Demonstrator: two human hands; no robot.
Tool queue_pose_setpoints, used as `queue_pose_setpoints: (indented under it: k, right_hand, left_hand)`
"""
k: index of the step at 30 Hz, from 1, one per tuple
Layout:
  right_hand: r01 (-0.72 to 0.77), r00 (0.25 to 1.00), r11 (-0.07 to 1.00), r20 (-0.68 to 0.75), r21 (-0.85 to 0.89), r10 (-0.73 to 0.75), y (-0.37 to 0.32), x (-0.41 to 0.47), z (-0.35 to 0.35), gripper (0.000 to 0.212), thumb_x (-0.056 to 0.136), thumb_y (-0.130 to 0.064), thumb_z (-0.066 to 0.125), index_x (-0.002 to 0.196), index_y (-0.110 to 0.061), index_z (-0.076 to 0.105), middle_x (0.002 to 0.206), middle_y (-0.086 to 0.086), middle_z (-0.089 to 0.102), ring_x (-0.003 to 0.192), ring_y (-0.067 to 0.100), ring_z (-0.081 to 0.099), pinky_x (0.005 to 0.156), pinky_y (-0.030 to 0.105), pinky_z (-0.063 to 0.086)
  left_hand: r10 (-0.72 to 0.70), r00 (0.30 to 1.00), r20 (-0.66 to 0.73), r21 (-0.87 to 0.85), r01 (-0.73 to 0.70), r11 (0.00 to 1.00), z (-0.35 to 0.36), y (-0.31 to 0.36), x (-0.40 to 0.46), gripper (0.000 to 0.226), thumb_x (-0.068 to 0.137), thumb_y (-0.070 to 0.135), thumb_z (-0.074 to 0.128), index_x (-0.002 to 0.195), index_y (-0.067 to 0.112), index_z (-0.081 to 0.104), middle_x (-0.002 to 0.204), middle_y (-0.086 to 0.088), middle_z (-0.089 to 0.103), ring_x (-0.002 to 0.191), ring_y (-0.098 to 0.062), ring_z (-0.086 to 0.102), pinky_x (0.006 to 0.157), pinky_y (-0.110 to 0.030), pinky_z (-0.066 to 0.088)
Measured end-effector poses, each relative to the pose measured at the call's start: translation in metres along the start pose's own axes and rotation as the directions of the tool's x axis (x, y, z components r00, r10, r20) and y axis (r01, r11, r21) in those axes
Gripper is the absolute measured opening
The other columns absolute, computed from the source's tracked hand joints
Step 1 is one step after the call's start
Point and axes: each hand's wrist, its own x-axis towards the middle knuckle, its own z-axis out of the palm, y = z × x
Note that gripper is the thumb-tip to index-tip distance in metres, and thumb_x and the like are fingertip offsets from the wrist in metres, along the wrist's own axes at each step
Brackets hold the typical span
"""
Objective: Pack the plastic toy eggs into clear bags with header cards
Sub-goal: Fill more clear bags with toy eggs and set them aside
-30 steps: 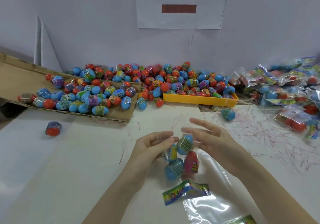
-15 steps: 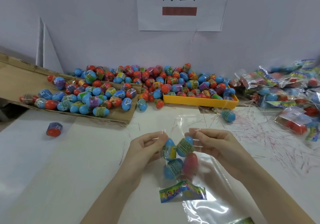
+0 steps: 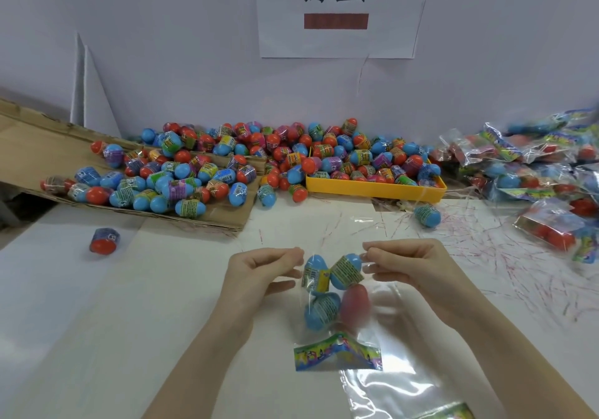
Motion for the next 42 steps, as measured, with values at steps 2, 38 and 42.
queue_pose_setpoints:
  k: [2, 38, 42]
  right_hand:
    - [0.008, 1.0, 1.0, 0.005, -0.011, -0.008, 0.001, 0.0, -0.002, 0.017, 0.059, -0.02, 0.071, 0.074, -0.018, 0.077, 0.077, 0.012, 0.072, 0.065, 0.017, 0.069, 0.06, 0.019, 0.055]
    - [0.26, 0.956, 0.954, 0.176, -0.151, -0.233, 0.006, 0.001, -0.005, 0.049, 0.066, 0.032, 0.053, 0.049, -0.011, 0.07, 0.06, 0.004, 0.068, 0.062, 0.01, 0.065, 0.058, 0.018, 0.051]
    - [0.295, 0.952, 0.929, 0.154, -0.222, -0.265, 0.008, 0.002, -0.004, 0.051, 0.064, 0.032, 0.054, 0.049, -0.014, 0.07, 0.06, 0.003, 0.068, 0.064, 0.011, 0.065, 0.062, 0.02, 0.052]
  left_hand:
    - [0.03, 0.999, 0.017, 0.038, -0.03, 0.999, -0.004, 0.002, 0.0, 0.014, 0.076, 0.006, 0.068, 0.069, 0.015, 0.076, 0.069, -0.003, 0.073, 0.058, -0.008, 0.066, 0.053, -0.016, 0.051]
    - [0.076, 0.919, 0.388, 0.132, -0.137, 0.982, -0.022, 0.005, 0.003, 0.025, 0.055, -0.005, 0.054, 0.053, 0.012, 0.072, 0.053, -0.003, 0.064, 0.054, -0.01, 0.061, 0.057, -0.015, 0.048]
    - [0.084, 0.91, 0.407, 0.135, -0.151, 0.979, -0.024, 0.007, 0.003, 0.019, 0.063, 0.005, 0.057, 0.056, 0.012, 0.074, 0.058, -0.004, 0.065, 0.057, -0.011, 0.06, 0.058, -0.017, 0.048]
